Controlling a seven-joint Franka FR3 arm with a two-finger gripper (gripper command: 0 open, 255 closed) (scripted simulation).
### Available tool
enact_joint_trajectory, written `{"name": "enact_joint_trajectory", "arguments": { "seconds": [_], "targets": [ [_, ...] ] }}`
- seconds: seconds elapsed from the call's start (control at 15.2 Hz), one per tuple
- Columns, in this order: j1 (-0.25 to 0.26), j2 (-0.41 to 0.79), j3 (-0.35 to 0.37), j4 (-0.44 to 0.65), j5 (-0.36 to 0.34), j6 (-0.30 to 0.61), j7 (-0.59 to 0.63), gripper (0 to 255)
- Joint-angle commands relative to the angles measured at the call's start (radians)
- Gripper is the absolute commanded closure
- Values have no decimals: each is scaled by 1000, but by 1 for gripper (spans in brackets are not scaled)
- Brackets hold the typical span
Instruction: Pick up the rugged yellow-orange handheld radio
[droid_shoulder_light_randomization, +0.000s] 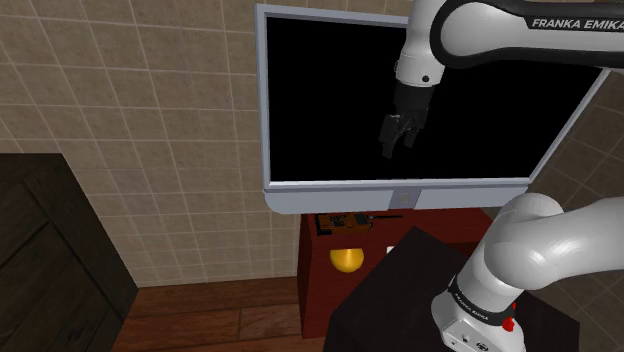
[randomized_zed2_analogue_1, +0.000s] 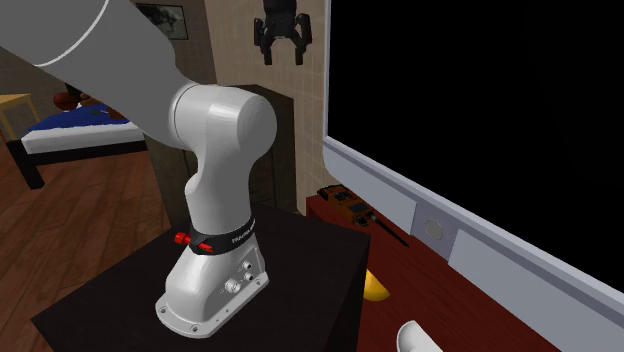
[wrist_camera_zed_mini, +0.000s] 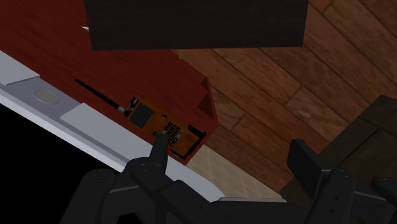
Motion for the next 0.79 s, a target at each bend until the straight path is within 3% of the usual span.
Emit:
{"name": "enact_joint_trajectory", "arguments": {
  "seconds": [0.0, 0.4, 0.73],
  "targets": [
    [0, 0, 0, 0, 0, 0, 0, 0],
    [4, -48, -122, -196, -77, 169, -209, 0],
    [-9, -22, -241, -318, -155, 334, -388, 0]
  ]
}}
